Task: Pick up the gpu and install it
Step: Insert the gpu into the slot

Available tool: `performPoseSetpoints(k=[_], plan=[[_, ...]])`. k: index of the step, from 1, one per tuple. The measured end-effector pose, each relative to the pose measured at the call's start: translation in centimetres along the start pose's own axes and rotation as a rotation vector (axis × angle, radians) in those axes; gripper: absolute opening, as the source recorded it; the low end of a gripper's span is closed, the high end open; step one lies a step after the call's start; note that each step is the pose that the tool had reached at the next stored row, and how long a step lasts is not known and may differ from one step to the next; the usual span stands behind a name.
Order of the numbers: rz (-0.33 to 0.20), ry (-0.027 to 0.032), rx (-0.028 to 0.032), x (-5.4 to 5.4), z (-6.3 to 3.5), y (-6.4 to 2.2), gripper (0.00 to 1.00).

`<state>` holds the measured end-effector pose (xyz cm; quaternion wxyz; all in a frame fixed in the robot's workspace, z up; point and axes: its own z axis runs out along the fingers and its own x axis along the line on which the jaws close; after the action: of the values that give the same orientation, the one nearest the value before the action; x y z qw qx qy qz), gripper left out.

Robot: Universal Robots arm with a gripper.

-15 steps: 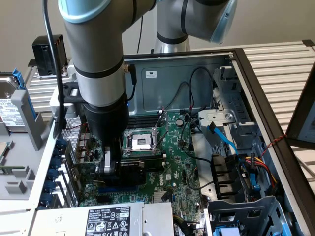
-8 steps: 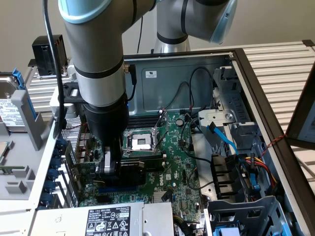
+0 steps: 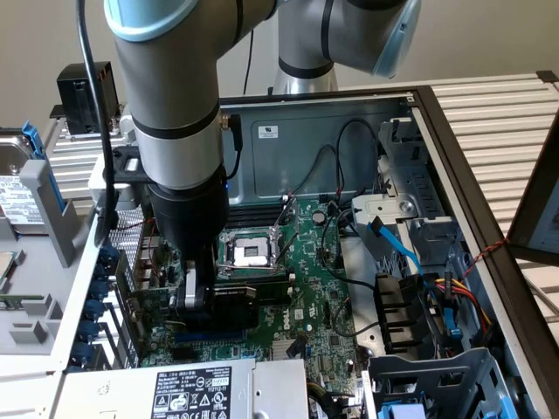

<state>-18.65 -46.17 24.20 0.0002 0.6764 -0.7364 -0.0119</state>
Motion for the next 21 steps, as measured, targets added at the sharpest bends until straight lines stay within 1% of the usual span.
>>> performPoseSetpoints(k=[21], plan=[[0.0,0.0002,-0.0001,0.13,-0.01,-0.13,0.28]])
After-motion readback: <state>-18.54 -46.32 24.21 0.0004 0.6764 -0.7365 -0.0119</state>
